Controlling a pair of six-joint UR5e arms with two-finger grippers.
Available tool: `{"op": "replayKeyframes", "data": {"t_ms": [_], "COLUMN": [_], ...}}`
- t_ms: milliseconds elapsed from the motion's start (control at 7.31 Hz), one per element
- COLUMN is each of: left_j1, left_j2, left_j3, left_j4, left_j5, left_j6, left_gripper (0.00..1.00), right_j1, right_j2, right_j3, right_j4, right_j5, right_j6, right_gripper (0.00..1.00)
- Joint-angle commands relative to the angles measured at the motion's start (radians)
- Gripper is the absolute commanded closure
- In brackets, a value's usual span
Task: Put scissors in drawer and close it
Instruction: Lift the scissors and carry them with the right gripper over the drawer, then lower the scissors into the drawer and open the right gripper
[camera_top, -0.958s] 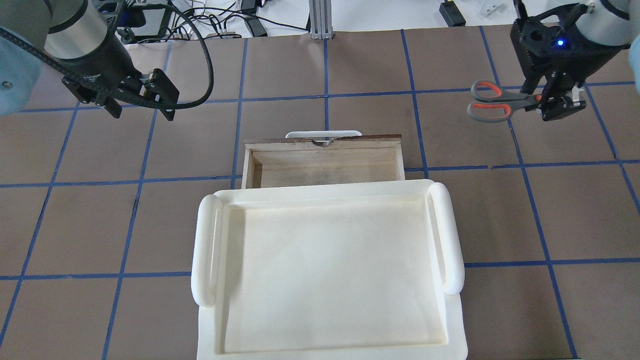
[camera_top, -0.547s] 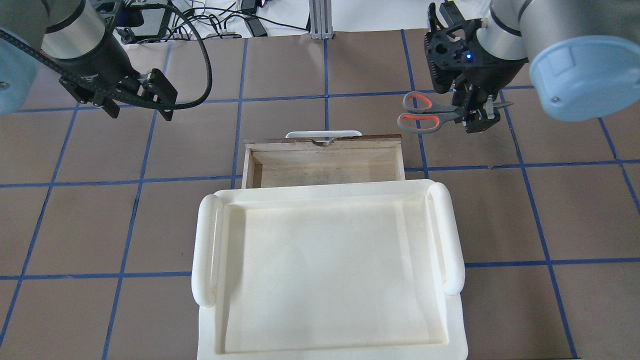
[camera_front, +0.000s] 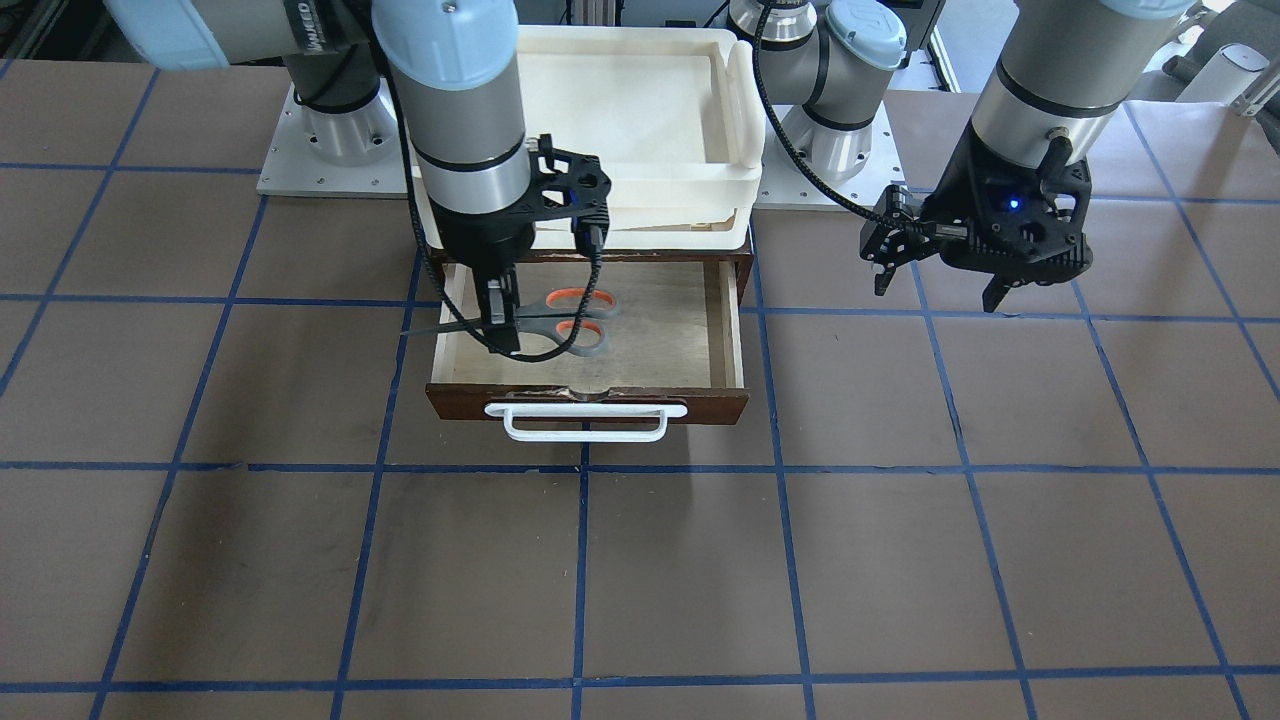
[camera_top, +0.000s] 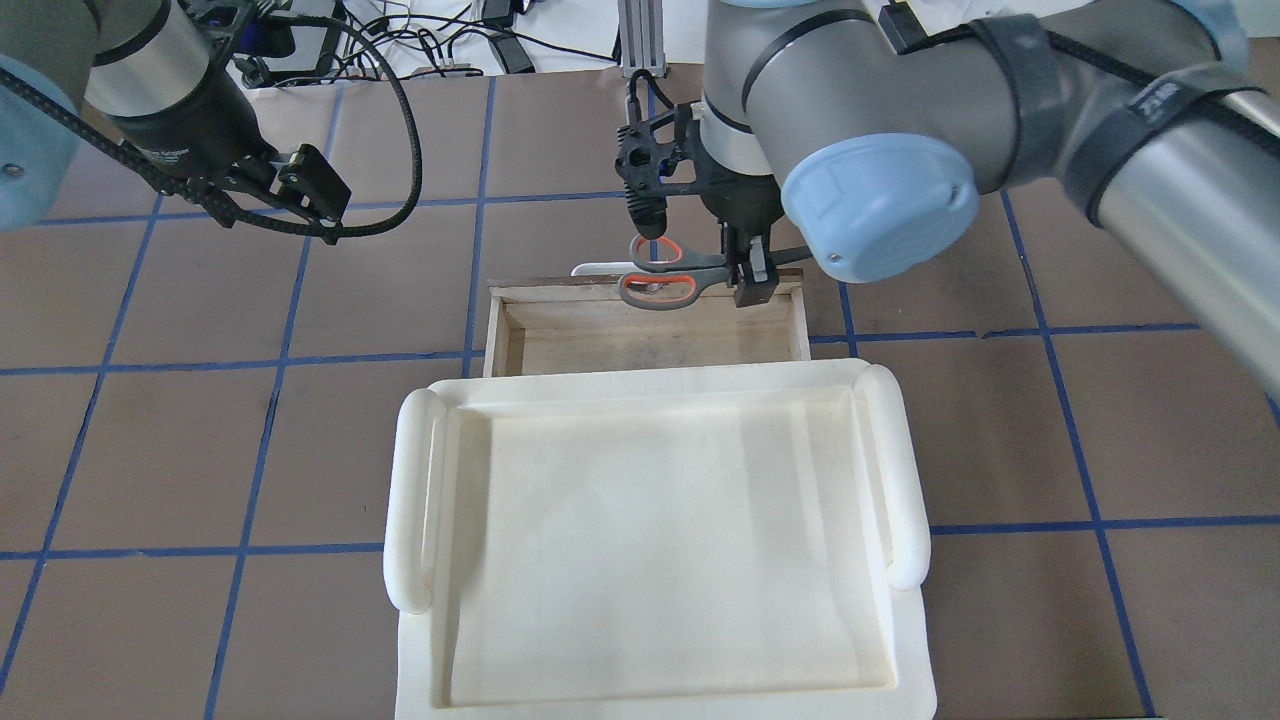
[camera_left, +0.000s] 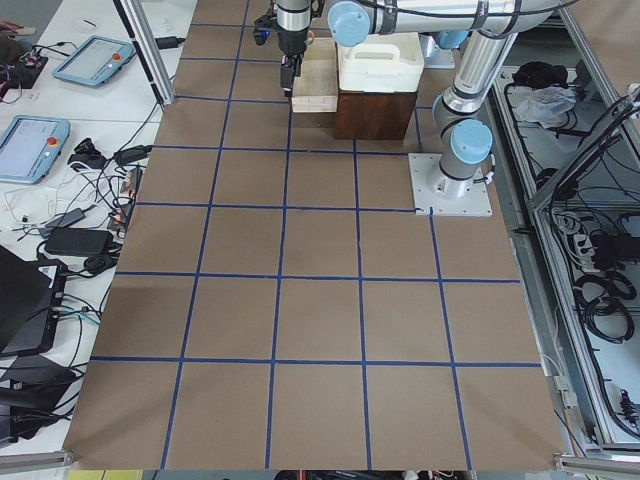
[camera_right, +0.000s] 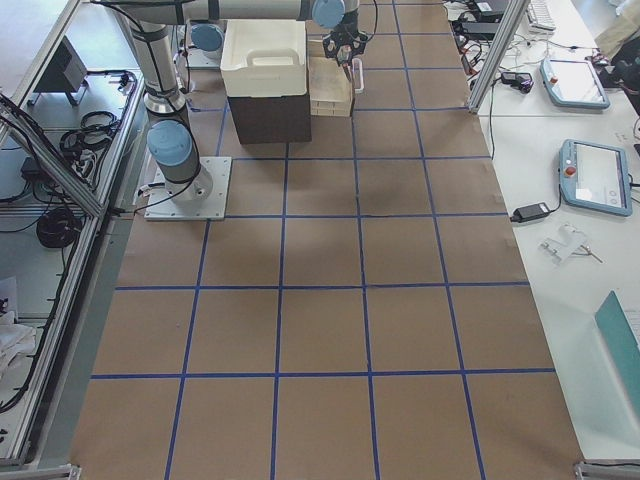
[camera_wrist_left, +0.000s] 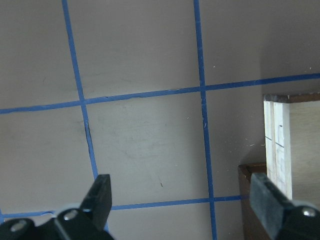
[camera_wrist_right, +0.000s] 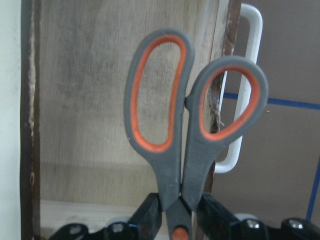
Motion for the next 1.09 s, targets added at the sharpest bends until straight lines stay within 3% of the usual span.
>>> {"op": "replayKeyframes", "data": {"t_ms": [0,411,958], "left_j1": [0.002,0.002,0.001], "left_j2": [0.003,0.008,0.011], "left_j3": [0.001,0.006,0.004], "left_j4": [-0.005,-0.024,-0.039], "left_j5": [0.008,-0.019,-0.019], "left_j6": [0.0,-0.154,-0.171], "left_gripper": [0.0,0.0,0.0], "right_j1": [0.089,0.092,0.094], "right_j2": [0.1,0.108,0.105], "right_j3": [-0.049,-0.034,0.026], "right_j4": [-0.04,-0.025,-0.037], "right_j5": [-0.001,0.013,0.011], "right_j6": [0.073,0.073,0.074], "right_gripper": [0.94,0.94,0.94]}}
